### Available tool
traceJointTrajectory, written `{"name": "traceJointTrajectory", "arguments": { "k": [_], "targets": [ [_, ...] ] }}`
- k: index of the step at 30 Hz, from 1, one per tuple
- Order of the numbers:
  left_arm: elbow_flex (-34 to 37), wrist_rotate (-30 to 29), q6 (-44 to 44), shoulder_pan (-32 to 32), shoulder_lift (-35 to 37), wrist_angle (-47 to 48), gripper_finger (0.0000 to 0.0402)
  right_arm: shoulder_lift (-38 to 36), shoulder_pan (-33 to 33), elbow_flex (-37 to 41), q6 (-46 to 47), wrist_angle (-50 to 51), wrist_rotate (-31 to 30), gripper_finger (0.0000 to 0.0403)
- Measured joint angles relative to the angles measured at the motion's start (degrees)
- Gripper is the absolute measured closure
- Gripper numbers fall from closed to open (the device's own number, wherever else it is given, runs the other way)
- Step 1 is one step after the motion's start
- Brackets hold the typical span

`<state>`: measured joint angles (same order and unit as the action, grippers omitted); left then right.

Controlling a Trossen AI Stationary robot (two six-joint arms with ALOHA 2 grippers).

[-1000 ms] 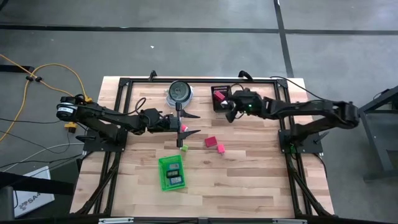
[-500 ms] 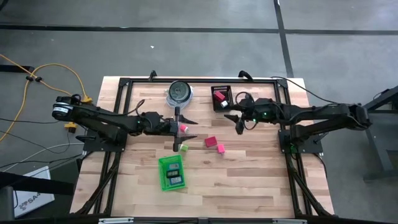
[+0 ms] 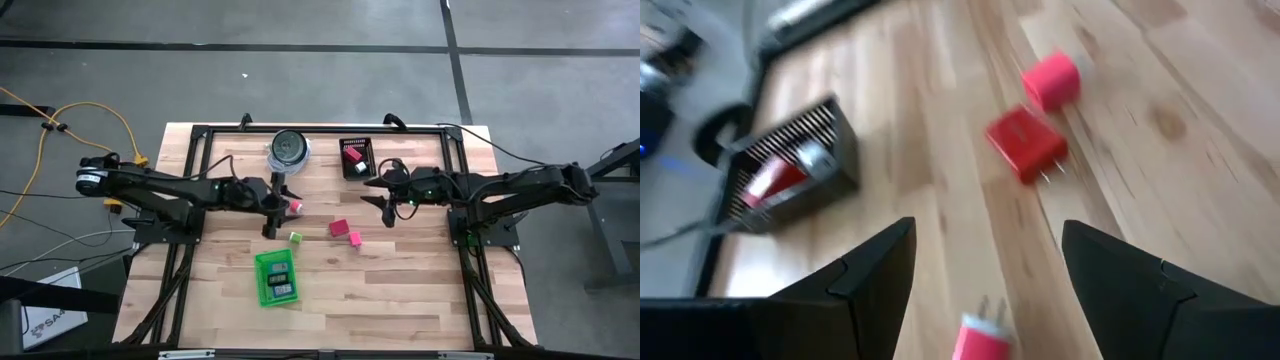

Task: Pick & Place Office items
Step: Put the pink charger adapter into the black bin

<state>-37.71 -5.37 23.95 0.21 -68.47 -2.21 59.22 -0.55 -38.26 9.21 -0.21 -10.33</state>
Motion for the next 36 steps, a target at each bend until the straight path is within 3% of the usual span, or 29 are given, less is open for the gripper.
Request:
{"name": "traceJointTrajectory", "arguments": {
  "k": [5,11,18,27,32,36],
  "targets": [
    [0.0,5.4,-0.2,4.0,0.0,4.7,0.0158,0.0,0.6,0.0,0.1,0.0,0.0,0.0215],
    [0.0,16.0,-0.3,10.2,-0.5,7.4,0.0158,0.0,0.6,0.0,0.2,0.0,0.0,0.0215],
    [0.0,21.4,1.6,16.8,-5.1,7.8,0.0158,0.0,0.6,0.0,0.2,0.0,0.0,0.0215],
    [-4.7,21.5,3.0,18.4,-12.0,11.6,0.0158,0.0,0.6,0.0,0.2,0.0,0.0,0.0215],
    [-9.4,15.6,4.8,17.1,-14.6,20.1,0.0158,0.0,0.6,0.0,0.1,0.0,0.0,0.0215],
    [-11.9,14.4,4.8,16.0,-16.4,24.0,0.0158,0.0,0.6,0.0,0.1,0.0,0.0,0.0215]
  ]
}}
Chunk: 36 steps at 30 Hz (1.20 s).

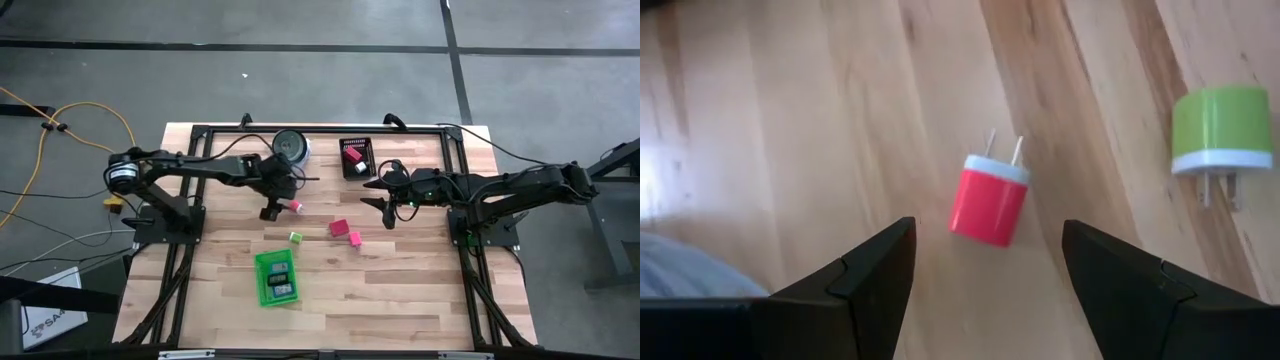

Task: Pick & Place Office items
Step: Put the pink charger adapter into the black bin

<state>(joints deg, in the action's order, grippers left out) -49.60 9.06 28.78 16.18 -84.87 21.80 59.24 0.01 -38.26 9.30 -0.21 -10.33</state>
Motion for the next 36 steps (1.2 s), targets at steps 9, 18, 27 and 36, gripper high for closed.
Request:
{"name": "traceJointTrajectory", "arguments": {
  "k": [9,18,27,36],
  "targets": [
    [-0.9,-2.4,2.1,-2.5,-3.6,0.3,0.0158,0.0,0.0,0.0,-0.1,0.0,0.0,0.0215],
    [-1.0,-6.2,4.5,-3.3,-4.1,-1.3,0.0158,0.0,0.0,0.0,1.5,0.1,0.1,0.0215],
    [-1.0,-3.5,4.5,-3.1,-4.1,-1.3,0.0158,0.0,0.0,0.0,1.6,0.0,0.3,0.0215],
    [-1.0,-3.3,5.7,-1.7,-7.9,-3.1,0.0158,0.0,0.0,0.0,1.6,0.0,0.5,0.0215]
  ]
}}
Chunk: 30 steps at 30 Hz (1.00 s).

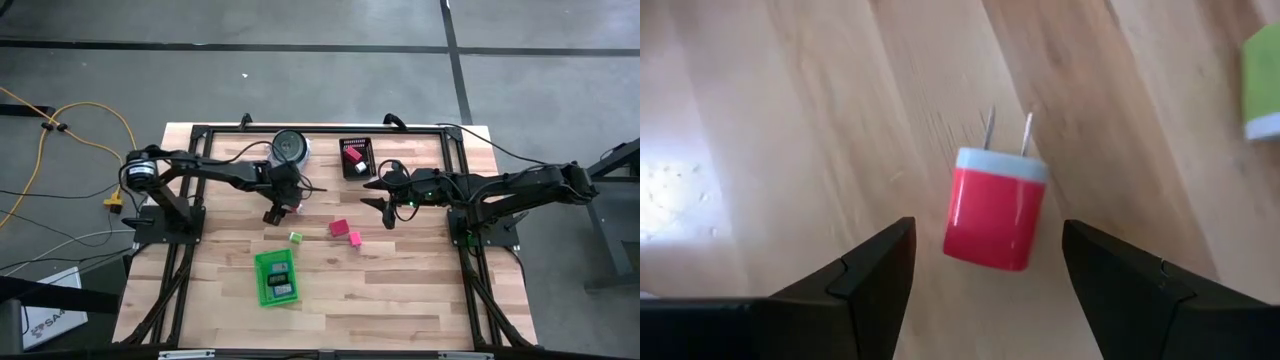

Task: Pick & Place Office items
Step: Put the pink charger adapter into the black bin

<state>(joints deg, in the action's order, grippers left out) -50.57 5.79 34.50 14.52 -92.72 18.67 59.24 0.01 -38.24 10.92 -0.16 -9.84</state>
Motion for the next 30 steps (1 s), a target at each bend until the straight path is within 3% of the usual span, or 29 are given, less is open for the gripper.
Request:
{"name": "traceJointTrajectory", "arguments": {
  "k": [30],
  "targets": [
    [0.0,-0.1,-0.5,-0.3,-0.7,-0.7,0.0198,0.0,0.0,0.0,0.0,0.0,1.3,0.0215]
  ]
}}
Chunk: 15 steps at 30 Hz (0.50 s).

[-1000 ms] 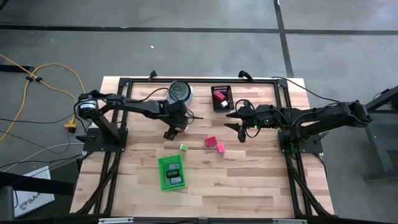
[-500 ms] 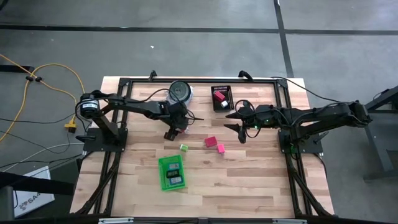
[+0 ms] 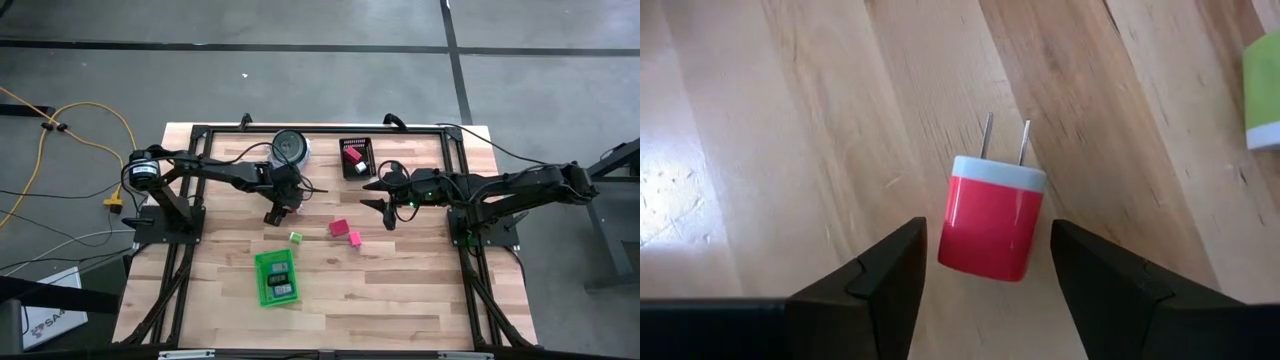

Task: Pick & Place Office items
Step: Put the pink charger adapter into the black bin

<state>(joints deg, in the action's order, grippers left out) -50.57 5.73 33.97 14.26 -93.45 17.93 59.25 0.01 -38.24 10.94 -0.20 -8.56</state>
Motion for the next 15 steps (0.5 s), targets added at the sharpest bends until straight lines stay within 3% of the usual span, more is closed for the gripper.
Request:
{"name": "traceJointTrajectory", "arguments": {
  "k": [8,15],
  "targets": [
    [0.0,-1.4,-0.1,0.0,0.0,0.0,0.02,0.0,0.0,0.0,0.0,0.0,0.0,0.0215],
    [0.0,-1.5,-1.2,0.0,0.0,0.0,0.0231,0.0,0.0,0.0,0.0,0.0,0.0,0.0215]
  ]
}}
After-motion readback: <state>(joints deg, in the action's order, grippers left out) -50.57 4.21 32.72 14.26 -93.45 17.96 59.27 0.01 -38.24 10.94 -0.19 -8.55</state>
